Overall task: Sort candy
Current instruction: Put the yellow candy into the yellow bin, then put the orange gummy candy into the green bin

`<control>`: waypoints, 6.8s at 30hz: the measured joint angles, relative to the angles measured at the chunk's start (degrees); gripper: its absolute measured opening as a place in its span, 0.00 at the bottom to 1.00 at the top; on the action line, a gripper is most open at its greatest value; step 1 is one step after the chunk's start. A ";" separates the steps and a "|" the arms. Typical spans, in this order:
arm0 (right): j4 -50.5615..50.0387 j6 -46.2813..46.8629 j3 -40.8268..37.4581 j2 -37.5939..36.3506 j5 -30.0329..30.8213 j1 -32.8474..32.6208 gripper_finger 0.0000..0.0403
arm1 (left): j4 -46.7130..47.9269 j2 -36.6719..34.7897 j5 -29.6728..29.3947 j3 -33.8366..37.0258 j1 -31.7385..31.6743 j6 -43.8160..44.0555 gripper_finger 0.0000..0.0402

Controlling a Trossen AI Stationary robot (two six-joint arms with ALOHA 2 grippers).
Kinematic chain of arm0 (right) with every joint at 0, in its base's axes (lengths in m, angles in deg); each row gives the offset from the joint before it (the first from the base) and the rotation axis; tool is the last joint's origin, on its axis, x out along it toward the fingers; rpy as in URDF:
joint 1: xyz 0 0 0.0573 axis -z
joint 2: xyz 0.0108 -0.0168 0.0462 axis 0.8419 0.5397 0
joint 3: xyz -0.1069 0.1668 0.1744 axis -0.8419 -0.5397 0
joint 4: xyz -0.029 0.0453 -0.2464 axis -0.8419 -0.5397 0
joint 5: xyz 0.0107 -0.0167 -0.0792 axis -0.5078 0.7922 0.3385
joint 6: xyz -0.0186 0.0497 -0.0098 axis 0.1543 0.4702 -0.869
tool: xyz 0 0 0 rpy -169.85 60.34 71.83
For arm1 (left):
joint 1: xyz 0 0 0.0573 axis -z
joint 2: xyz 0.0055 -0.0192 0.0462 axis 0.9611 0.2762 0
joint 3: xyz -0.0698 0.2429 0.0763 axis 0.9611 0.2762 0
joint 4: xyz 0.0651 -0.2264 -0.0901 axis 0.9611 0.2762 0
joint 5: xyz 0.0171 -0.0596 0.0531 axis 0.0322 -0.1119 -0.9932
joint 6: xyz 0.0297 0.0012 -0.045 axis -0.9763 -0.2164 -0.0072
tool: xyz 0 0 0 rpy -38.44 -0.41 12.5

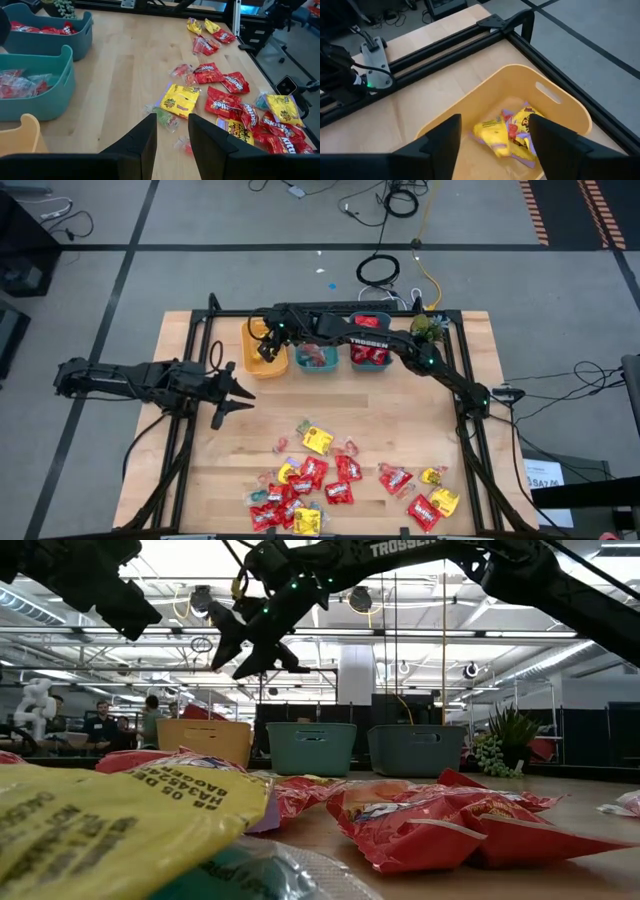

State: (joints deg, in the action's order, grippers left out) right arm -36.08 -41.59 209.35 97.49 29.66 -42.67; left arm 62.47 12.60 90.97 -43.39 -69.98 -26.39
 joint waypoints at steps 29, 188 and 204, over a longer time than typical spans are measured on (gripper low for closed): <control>-35.71 2.08 -0.02 -9.70 3.44 -7.32 0.60 | 1.15 0.00 0.01 0.00 0.00 -0.32 0.30; -27.01 -3.92 -2.97 -11.16 -2.96 -0.69 0.44 | 2.45 -0.85 -0.48 0.00 -0.02 3.02 0.30; -8.45 26.67 -59.43 -50.33 3.93 -15.61 0.44 | 2.51 -0.85 -0.48 0.00 -0.02 1.72 0.30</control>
State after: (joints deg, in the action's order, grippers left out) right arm -44.53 -14.92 149.92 47.16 33.59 -58.28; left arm 64.98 11.75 90.49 -43.39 -70.00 -24.68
